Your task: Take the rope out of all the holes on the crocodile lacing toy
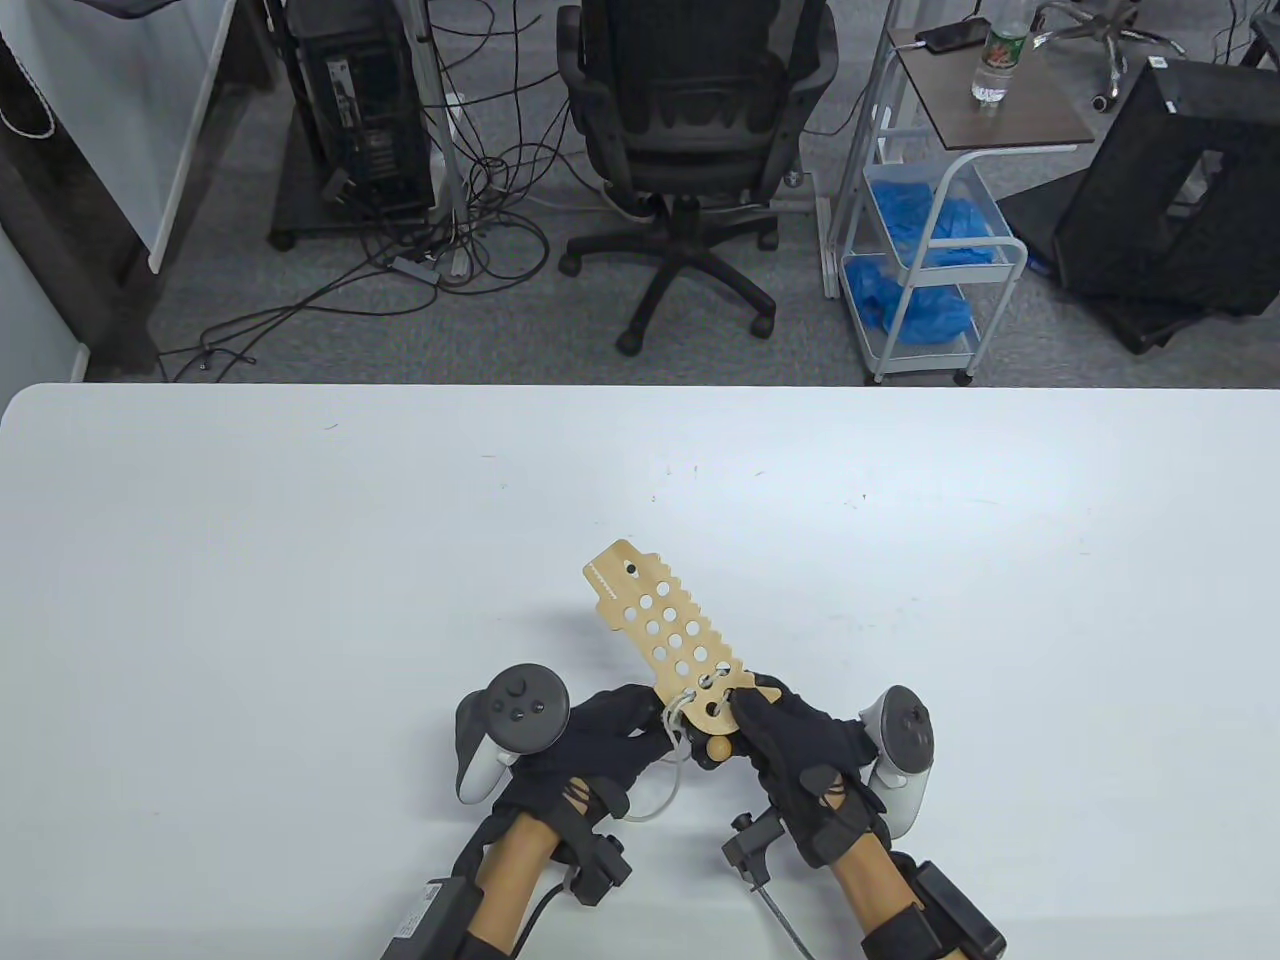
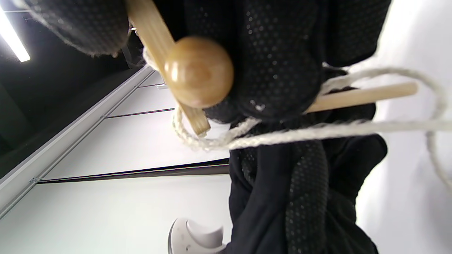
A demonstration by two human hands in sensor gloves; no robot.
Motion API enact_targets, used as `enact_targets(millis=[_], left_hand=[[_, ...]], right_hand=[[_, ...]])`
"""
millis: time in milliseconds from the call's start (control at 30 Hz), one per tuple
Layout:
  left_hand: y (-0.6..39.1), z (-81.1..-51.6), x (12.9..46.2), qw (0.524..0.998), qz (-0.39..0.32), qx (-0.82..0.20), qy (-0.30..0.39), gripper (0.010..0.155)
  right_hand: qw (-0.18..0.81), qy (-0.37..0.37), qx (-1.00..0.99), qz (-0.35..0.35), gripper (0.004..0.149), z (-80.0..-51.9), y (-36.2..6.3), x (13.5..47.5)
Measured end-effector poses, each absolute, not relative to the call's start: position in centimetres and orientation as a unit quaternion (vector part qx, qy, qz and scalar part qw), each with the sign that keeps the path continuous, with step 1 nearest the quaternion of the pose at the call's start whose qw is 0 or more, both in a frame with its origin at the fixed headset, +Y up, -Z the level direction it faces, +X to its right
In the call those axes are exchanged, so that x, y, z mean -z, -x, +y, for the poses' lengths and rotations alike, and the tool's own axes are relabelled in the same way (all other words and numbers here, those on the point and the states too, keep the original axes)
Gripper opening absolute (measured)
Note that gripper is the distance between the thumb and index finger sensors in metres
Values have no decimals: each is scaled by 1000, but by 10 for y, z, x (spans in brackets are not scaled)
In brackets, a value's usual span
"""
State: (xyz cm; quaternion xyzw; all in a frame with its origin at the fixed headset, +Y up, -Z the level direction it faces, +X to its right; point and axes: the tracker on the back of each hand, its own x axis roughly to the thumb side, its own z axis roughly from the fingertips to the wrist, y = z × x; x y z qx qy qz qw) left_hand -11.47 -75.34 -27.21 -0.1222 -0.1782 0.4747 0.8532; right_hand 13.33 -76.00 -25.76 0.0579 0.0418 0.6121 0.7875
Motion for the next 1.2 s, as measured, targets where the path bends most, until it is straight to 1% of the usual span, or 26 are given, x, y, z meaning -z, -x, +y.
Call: enact_targets(millis=[233, 467, 667, 900, 1200], left_hand=[[124, -750, 274, 859, -153, -481, 88, 44], [139, -750, 277, 862, -116, -490, 67, 45], [150, -751, 279, 870, -86, -483, 50, 47], [161, -751, 281, 865, -67, -496, 35, 49], [182, -754, 283, 849, -22, -528, 9, 53]], right_hand=[[784, -29, -619, 35, 52, -764, -143, 260], [762, 37, -647, 26, 52, -773, -158, 262], [754, 66, -653, 18, 52, -777, -170, 265], [744, 94, -661, 15, 52, -781, -182, 267], [756, 117, -644, 1, 52, -784, -197, 269]])
